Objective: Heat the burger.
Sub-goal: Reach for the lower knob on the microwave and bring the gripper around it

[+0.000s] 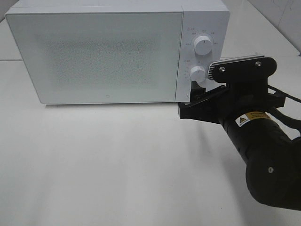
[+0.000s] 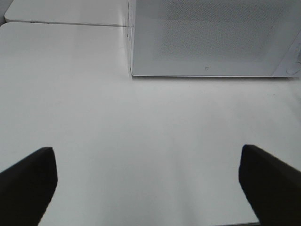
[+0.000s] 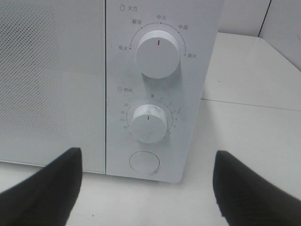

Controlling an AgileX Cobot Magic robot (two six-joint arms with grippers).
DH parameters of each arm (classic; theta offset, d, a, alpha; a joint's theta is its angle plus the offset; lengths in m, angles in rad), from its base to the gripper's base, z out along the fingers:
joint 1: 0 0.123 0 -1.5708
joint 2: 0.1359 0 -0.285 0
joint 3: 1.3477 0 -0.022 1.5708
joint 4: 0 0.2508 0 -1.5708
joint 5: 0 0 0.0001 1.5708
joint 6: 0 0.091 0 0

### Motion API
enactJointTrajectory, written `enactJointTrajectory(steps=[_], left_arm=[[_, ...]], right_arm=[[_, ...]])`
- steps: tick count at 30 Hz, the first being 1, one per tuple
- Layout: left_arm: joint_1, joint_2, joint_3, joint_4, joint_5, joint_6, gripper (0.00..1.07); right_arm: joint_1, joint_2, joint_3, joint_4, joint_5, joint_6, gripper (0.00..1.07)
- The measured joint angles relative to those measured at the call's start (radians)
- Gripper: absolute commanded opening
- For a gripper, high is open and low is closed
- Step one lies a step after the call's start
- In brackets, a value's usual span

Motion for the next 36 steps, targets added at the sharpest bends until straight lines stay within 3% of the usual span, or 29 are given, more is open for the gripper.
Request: enactJointTrajectory(steps=[9,22,36], left_arm=[[0.000,0.000,0.000,0.000,0.000,0.000,0.98],[0.000,0.000,0.000,0.000,0.000,0.000,0.98],[0.000,0.000,0.000,0.000,0.000,0.000,0.98]], right_arm=[[-0.037,0.069,-0.019,-0.020,-0.003,0.027,0.76],[-0.126,0.178,-0.169,-0.081,-0.002,0.034,0.76],[-0.192,0.258,-0.258,-0.138,0.003,0.076,0.76]])
